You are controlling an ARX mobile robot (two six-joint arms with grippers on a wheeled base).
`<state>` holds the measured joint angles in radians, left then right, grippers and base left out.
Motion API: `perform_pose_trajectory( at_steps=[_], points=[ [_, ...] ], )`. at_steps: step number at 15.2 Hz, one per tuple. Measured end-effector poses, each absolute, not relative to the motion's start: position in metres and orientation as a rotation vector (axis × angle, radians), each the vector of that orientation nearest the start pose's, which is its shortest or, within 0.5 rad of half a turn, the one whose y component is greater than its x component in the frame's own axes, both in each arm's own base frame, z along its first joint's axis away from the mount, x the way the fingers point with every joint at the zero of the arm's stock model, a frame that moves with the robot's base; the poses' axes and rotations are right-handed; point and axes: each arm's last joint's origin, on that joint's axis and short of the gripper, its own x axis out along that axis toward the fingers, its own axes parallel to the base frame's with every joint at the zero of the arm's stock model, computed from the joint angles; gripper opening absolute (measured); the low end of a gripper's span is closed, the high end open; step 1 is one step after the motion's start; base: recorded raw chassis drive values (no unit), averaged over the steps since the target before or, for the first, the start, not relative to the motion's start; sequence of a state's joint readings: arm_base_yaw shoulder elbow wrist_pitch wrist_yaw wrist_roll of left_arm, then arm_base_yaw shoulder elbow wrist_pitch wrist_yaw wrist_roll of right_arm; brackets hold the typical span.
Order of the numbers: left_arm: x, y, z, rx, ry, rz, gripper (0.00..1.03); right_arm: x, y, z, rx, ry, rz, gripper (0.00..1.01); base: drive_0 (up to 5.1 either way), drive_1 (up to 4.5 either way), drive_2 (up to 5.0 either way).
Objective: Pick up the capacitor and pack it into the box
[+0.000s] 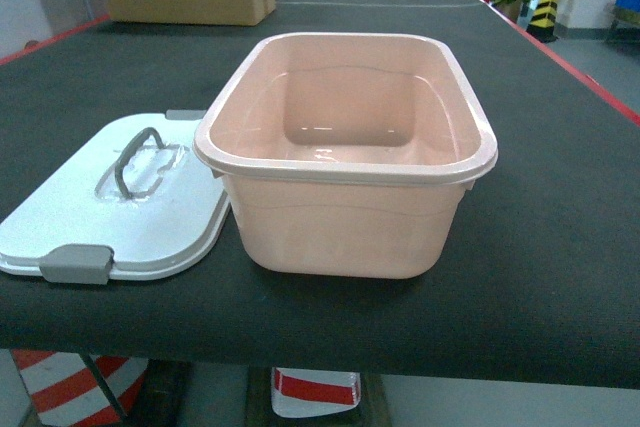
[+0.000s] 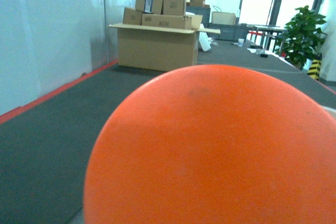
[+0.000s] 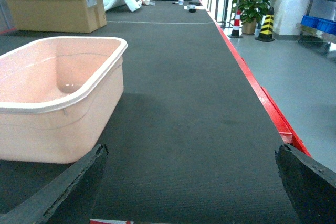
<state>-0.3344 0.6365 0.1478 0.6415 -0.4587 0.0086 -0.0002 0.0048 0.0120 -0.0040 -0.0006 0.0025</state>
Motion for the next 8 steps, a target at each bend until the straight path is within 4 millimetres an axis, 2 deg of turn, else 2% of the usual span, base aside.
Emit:
perform_pose_trajectory(
  at_steps=[1,2,3,6,8],
  points=[
    [0.191,-0.063,0.241,-0.055,-0.213,0.05,0.43,0.097,0.0,0.167,0.002,-0.002,0.0,0.98,0.0,0.0,0.0],
    [0.227,-0.078,0.249,-0.027,-0.224,-0.012,0.43,0.097,0.0,0.167,0.003,-0.002,0.0,0.98,0.0,0.0,0.0],
    [0.26,-0.09,0.247,0.001,-0.18,-0.064,0.43,0.097,0.0,0.167,0.002,-0.002,0.0,0.98,0.0,0.0,0.0],
    [0.338,-0.118,0.234,0.037,-0.075,-0.229,0.43,0.097,0.0,0.167,0.002,-0.002,0.0,0.98,0.0,0.0,0.0],
    [0.366,-0.136,0.24,0.018,-0.079,-0.317,0.43,0.097,0.0,0.167,0.002,-0.002,0.0,0.98,0.0,0.0,0.0]
  ],
)
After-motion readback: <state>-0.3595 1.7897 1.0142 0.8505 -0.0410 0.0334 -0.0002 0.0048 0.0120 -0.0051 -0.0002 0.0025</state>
